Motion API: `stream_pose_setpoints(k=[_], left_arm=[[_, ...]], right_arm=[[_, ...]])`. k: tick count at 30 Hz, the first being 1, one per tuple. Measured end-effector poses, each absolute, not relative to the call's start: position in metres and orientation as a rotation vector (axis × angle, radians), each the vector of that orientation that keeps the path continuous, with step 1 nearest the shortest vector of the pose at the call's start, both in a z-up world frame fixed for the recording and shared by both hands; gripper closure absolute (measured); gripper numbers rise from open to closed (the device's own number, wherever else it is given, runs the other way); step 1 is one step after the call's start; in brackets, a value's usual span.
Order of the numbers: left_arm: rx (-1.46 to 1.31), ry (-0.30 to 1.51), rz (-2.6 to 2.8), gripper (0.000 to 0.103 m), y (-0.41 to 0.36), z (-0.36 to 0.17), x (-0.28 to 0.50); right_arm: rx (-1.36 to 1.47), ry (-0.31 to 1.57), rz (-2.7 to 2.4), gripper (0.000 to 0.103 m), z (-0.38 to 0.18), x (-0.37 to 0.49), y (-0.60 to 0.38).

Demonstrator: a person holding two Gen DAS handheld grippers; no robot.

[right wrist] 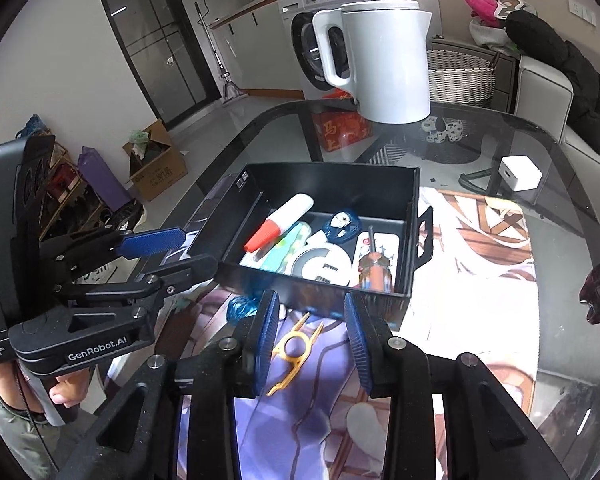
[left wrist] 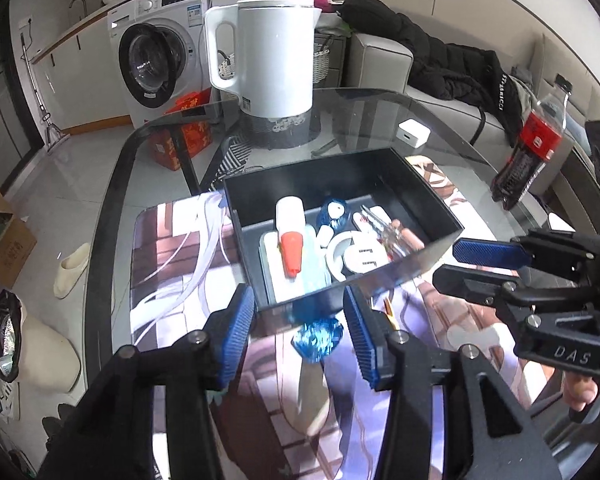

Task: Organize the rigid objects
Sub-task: 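Lower left tool onto the blue glass perfume bottle and close its fingers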

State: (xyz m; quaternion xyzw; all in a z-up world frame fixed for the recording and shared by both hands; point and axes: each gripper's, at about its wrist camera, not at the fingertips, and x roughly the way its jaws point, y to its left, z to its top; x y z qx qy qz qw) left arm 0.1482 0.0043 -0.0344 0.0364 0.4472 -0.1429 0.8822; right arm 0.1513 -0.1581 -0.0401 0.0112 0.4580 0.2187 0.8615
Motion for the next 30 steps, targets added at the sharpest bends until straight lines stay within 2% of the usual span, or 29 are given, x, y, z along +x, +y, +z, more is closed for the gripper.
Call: stream_pose_setpoints(k=[12,30], left_arm=[[0.128,1.044,-0.328,0.056,-0.002,-0.078,0.143],[0.146,1.093,-0.351,0.056,-0.025,-0.097,0.158]], right_arm=[[0.017,1.081,0.466,0.068,-0.076,0.154,-0.140],[0.019,1.126,0.463,0.068,-0.092,0.161,-0.149]])
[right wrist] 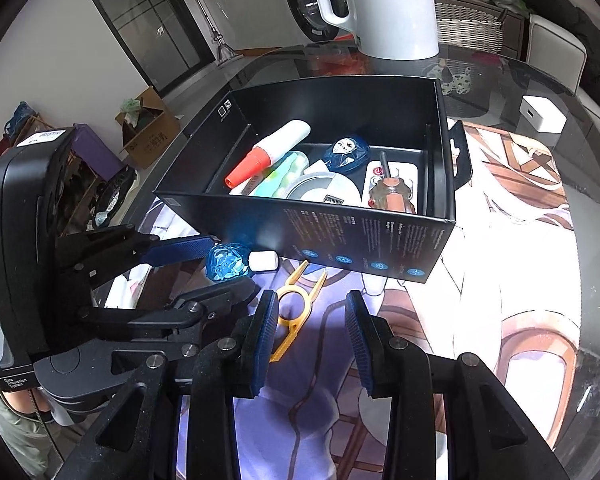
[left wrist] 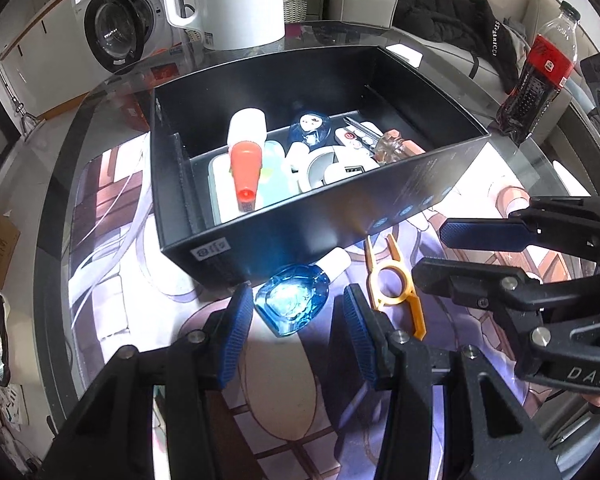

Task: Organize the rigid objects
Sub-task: 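Lower left tool onto the blue glass perfume bottle and close its fingers, then grasp the yellow opener tool with right tool while left tool holds the perfume bottle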

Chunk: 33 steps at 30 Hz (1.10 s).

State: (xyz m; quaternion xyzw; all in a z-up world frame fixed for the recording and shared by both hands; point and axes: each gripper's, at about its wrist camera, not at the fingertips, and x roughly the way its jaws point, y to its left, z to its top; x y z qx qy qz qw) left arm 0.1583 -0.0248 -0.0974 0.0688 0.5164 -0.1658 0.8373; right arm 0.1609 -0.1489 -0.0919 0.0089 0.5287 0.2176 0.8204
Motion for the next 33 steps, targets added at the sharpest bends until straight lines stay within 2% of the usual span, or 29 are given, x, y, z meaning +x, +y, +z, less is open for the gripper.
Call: stream_pose_setpoints(k=[5,7,10,24,28,31,33], left_arm=[[0.142,1.106,-0.347,0.056,-0.026,-0.100,0.161],[0.137,1.119,-0.349,0.066,-0.026,-0.102,0.163],[0.142,1.128,-0.353,0.067,-0.027,-0.103,0.160],[0.147,1.152,-0.364,0.066,-0.012,-0.103,0.128],[0.153,1.145,-0.374,0.066,-0.006,-0.099,0.121],[0.169,1.107,-0.385,0.063,-0.003,-0.090,0.117],[0.173,1.098,-0.391,0.057,-0.001,-0.088,0.117]], right_arm=[[0.016,1.128,0.471,0.068,-0.091,0.159,-0.149],[0.017,1.128,0.469,0.068,-0.091,0.159,-0.151],[0.020,1.130,0.466,0.068,-0.091,0.159,-0.152],[-0.009,1.165,0.470,0.067,-0.105,0.167,-0.121],[-0.027,1.164,0.468,0.057,-0.109,0.168,-0.110],[-0.071,1.163,0.467,0.058,-0.107,0.166,-0.103],[-0.099,1.162,0.462,0.066,-0.108,0.166,-0.102]])
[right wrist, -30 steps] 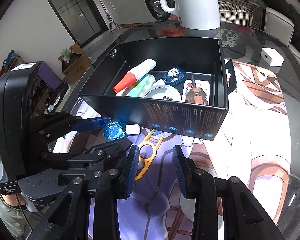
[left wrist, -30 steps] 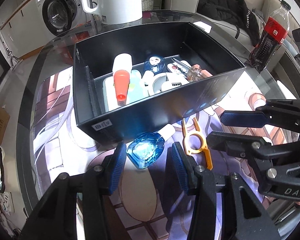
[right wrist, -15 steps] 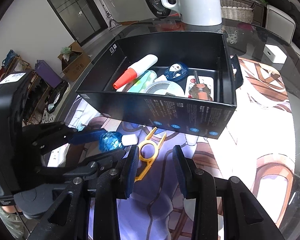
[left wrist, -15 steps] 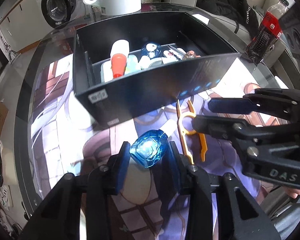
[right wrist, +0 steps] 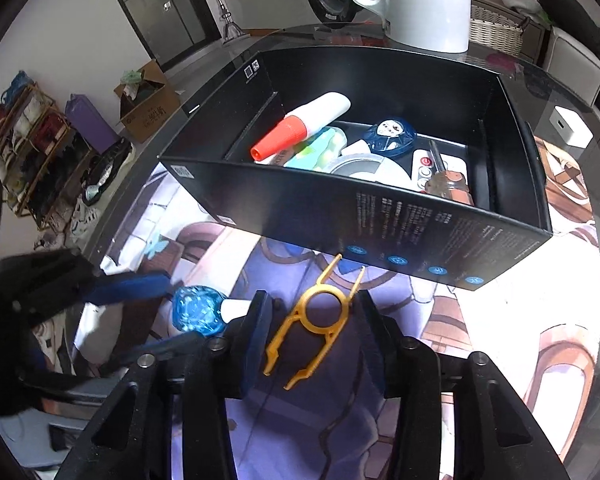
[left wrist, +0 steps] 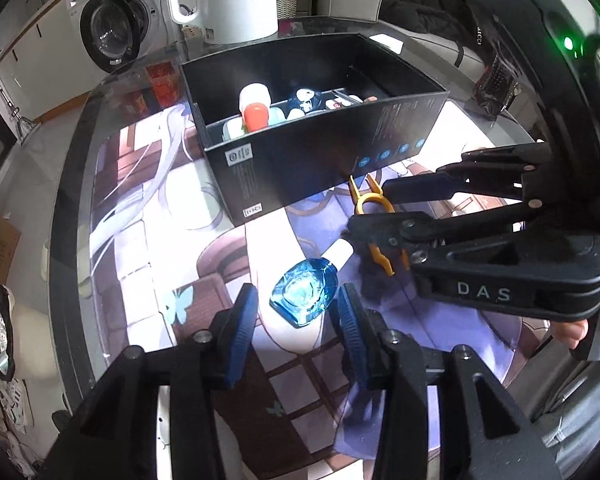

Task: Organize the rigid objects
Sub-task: 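Grasp the yellow opener tool with right tool while left tool holds the perfume bottle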

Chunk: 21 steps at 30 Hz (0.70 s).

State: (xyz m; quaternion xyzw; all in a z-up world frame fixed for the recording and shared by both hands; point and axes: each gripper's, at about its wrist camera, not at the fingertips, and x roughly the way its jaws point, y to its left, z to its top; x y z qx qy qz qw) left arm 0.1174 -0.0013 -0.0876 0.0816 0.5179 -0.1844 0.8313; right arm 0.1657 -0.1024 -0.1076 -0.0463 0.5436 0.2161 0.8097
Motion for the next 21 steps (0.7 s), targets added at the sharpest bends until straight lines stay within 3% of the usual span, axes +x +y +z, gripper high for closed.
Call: stream_pose_setpoints(k=[1,7,21], left_arm=[[0.177,1.099,-0.395,0.057,-0.001,-0.088,0.118],[0.229,1.093,-0.421,0.057,-0.009,-0.092,0.125],[0.196,1.126,-0.360,0.059,-0.007,-0.098,0.141]], right_arm=[[-0.116,1.161,0.456,0.070,-0.107,0.165,-0.103],[-0.118,1.182,0.462,0.075,-0.107,0.161,-0.119],[-0.105,1.185,0.459,0.074,-0.109,0.155,-0.149]])
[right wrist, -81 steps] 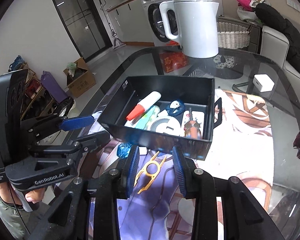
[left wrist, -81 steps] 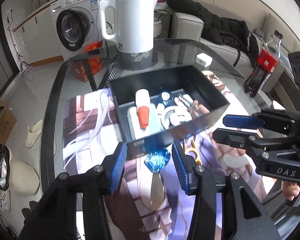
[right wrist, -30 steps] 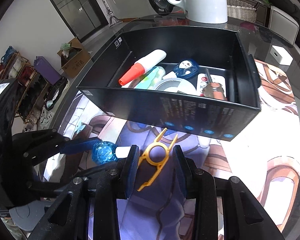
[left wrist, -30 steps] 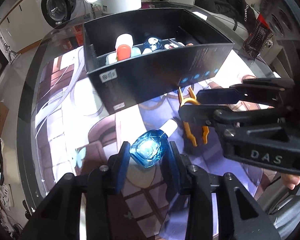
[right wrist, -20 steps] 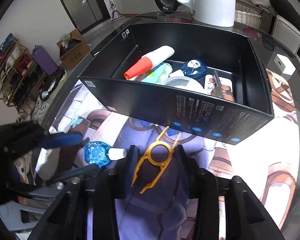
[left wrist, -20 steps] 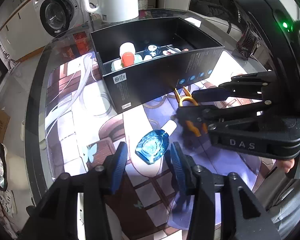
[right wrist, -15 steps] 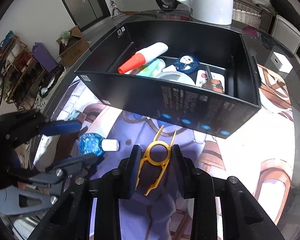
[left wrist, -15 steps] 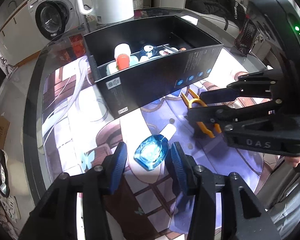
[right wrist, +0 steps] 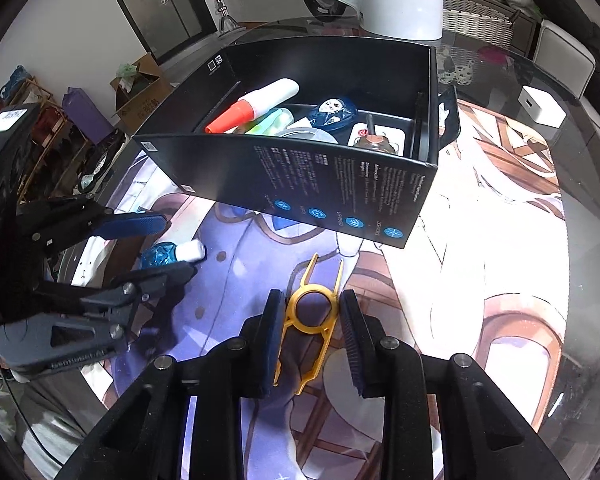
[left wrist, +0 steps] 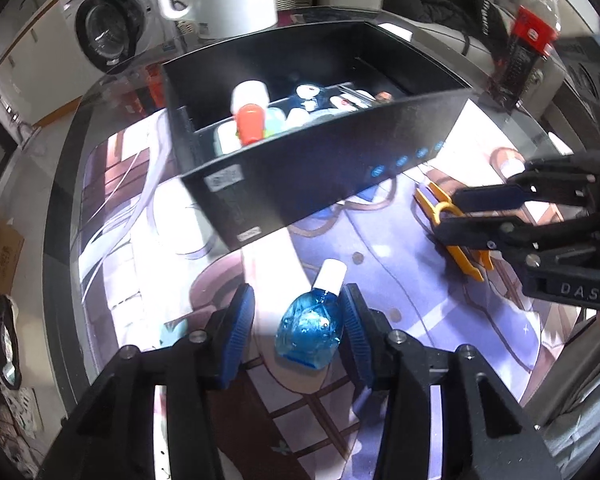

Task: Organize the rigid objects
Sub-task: 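Grasp the yellow opener tool with right tool while left tool holds the perfume bottle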

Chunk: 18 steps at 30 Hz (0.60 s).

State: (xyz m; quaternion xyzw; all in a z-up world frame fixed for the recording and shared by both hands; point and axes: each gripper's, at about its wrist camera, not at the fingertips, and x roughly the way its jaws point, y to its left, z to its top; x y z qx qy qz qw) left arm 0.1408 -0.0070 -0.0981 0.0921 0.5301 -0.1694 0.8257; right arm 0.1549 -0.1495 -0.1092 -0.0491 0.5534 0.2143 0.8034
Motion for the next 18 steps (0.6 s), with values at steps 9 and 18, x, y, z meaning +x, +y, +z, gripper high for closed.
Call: stream_pose_setpoints(k=[9,18], left_arm=[[0.120,1.181,-0.403,0.058,0.002,-0.099,0.135],[0.134,1.187,-0.400,0.059,-0.005,-0.099,0.129]], right_arm=[[-0.087,1.191,0.469,0.070,-0.102,0.144,-0.175],[-0.136,1.183,0.491,0.064,-0.105,0.138,-0.162]])
